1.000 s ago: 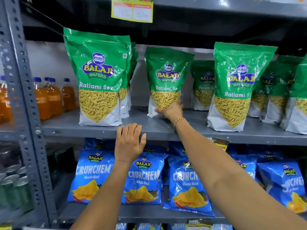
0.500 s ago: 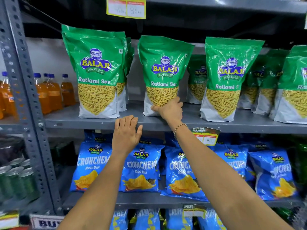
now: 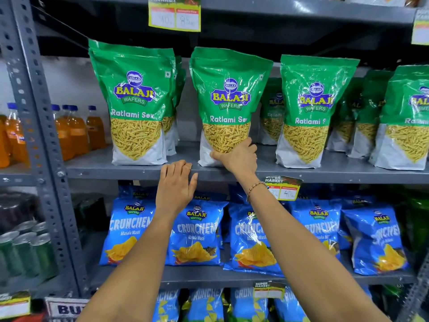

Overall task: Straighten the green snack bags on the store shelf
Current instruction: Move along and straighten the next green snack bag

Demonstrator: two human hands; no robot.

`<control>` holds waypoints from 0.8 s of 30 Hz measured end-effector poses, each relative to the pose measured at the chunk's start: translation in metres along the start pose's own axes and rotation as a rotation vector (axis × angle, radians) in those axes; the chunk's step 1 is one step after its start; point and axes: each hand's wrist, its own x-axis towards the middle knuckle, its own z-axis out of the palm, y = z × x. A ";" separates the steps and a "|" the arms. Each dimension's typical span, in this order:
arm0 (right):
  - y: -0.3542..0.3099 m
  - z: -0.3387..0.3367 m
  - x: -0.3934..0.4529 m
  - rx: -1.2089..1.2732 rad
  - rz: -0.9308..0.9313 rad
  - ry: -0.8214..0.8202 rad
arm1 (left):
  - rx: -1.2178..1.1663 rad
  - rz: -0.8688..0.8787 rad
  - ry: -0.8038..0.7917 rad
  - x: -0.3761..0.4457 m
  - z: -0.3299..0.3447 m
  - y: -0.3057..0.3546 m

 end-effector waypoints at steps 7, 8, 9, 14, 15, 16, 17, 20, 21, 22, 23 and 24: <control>-0.002 -0.007 -0.009 -0.040 -0.002 -0.001 | 0.021 0.003 -0.032 0.000 -0.003 0.002; -0.002 -0.008 -0.010 -0.044 0.000 -0.002 | 0.024 0.002 -0.034 0.000 -0.003 0.002; -0.002 -0.009 -0.011 -0.046 0.000 -0.003 | 0.028 0.001 -0.034 0.000 -0.003 0.001; -0.001 -0.011 -0.017 -0.055 -0.010 0.011 | 0.028 0.000 -0.022 -0.001 -0.003 0.002; 0.000 -0.011 -0.017 -0.057 -0.010 0.014 | 0.029 0.002 -0.020 -0.001 -0.003 0.002; 0.000 -0.011 -0.018 -0.058 -0.012 0.016 | 0.029 0.002 -0.020 0.000 -0.004 0.002; 0.000 -0.011 -0.018 -0.057 -0.012 0.015 | 0.029 0.004 -0.017 0.000 -0.003 0.002; -0.001 -0.011 -0.015 -0.051 -0.008 0.000 | 0.014 -0.007 -0.043 -0.001 -0.004 0.001; -0.002 -0.011 -0.014 -0.052 -0.006 -0.005 | 0.014 -0.008 -0.045 -0.001 -0.003 0.001; -0.003 -0.010 -0.013 -0.051 -0.002 -0.006 | 0.011 -0.010 -0.053 -0.001 -0.004 0.001; -0.003 -0.009 -0.011 -0.051 0.002 -0.006 | 0.012 -0.008 -0.052 -0.001 -0.004 0.001; -0.004 -0.008 -0.010 -0.050 0.009 -0.005 | 0.012 -0.009 -0.057 -0.001 -0.004 0.001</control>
